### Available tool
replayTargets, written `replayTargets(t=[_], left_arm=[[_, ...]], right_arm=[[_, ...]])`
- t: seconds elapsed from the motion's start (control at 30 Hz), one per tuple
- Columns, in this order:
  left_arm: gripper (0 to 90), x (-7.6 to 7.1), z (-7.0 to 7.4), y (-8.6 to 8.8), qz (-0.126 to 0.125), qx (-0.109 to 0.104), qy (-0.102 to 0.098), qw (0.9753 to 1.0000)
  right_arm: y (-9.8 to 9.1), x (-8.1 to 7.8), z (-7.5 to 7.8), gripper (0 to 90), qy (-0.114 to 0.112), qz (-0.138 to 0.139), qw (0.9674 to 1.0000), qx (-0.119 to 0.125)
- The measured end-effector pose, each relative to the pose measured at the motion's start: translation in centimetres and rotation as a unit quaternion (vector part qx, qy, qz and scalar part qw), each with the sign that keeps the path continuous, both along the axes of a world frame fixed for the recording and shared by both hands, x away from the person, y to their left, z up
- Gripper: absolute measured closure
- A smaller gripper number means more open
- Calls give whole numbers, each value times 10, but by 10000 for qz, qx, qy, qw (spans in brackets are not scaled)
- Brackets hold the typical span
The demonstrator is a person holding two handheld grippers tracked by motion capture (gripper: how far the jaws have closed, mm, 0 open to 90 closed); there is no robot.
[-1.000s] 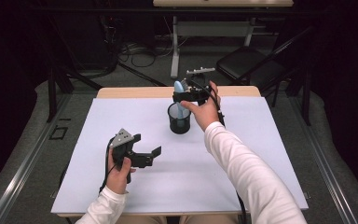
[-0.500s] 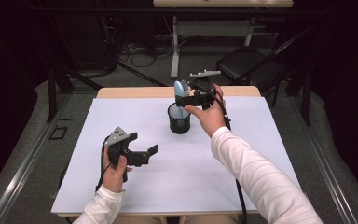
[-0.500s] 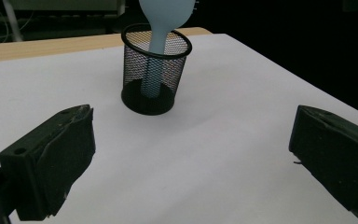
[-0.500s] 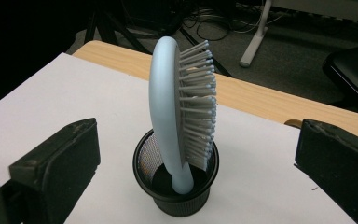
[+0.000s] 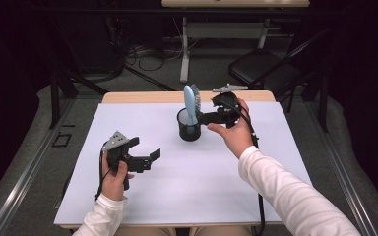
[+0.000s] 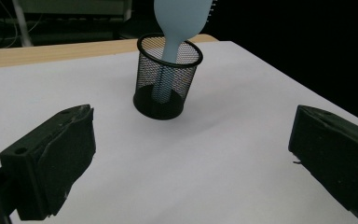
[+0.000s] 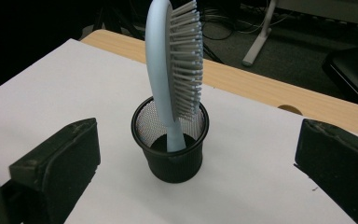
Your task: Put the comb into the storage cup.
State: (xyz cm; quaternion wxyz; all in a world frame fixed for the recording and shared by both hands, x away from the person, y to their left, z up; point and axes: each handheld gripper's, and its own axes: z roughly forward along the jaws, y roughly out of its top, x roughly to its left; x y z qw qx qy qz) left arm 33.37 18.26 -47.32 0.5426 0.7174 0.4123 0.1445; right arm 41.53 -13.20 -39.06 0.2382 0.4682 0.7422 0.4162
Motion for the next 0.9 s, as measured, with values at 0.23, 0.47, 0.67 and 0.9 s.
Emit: replayTargets(t=[0.23,0.47,0.67,0.9], left_arm=[[9,0,3,8,38,8,-6,10000],[9,1,3,15,89,25,17,10000],[9,3,2,21,130,37,27,9999],[9,5,0,29,235,43,37,9997]], right_arm=[[-13,-20,-11,0,-51,64,9999,114],[-20,-35,-30,0,0,131,9998,141],[-28,-45,-44,1,13,76,9997,216],[-45,-56,-59,5,85,-108,9986,515]])
